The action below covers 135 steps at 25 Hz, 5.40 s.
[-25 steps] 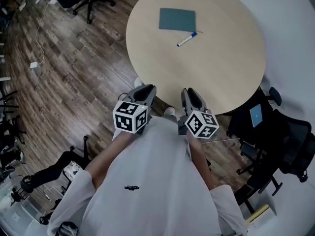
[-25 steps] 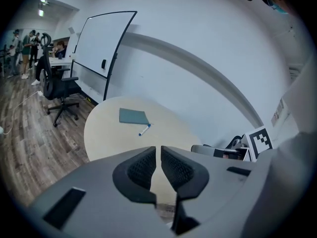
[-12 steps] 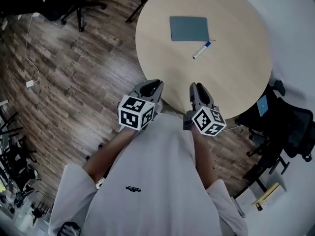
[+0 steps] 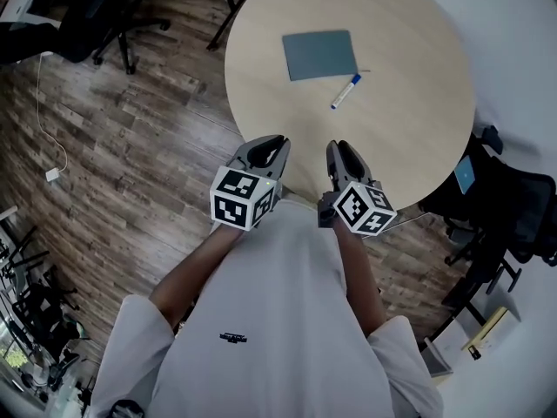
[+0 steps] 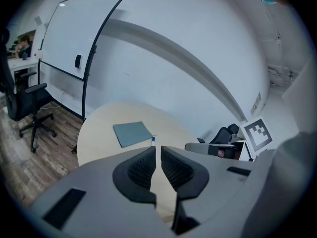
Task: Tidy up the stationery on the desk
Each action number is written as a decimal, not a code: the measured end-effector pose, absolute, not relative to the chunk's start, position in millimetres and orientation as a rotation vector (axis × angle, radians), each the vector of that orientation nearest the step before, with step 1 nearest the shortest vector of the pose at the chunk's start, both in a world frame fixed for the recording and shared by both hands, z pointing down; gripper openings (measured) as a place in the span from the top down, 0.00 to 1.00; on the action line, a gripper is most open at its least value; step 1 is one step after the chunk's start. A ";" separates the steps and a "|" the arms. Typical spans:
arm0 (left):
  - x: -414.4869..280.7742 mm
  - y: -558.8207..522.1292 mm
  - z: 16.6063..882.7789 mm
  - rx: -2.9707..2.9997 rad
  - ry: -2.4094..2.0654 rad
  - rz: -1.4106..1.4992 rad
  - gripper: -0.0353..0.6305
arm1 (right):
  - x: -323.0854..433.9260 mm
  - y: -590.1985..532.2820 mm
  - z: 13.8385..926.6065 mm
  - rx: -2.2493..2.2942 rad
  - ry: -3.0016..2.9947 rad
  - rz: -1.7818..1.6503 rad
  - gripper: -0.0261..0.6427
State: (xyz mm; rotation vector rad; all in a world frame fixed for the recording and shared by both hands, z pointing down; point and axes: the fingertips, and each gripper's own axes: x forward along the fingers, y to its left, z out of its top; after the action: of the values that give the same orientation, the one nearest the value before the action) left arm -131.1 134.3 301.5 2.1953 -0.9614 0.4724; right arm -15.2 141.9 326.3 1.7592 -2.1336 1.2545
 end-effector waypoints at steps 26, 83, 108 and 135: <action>-54.0 11.3 389.6 2.206 -0.970 0.682 0.88 | 63.8 12.1 403.3 1.767 -2.062 1.421 0.78; -23.9 -64.6 561.7 2.147 -0.854 0.870 0.64 | 69.1 -87.5 572.6 1.820 -1.638 1.715 0.80; -36.7 -105.4 545.7 2.143 -0.891 0.827 0.62 | 95.7 -113.2 549.2 1.722 -1.770 1.569 0.90; -25.7 -179.0 572.2 2.343 -0.679 1.191 0.48 | 73.7 -102.2 559.1 1.657 -1.713 1.763 0.71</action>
State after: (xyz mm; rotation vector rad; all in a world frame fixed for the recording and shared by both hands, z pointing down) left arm -25.7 -179.0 572.2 2.3434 -0.6791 1.1913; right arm 73.7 -102.2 559.1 1.6574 -1.7132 1.7629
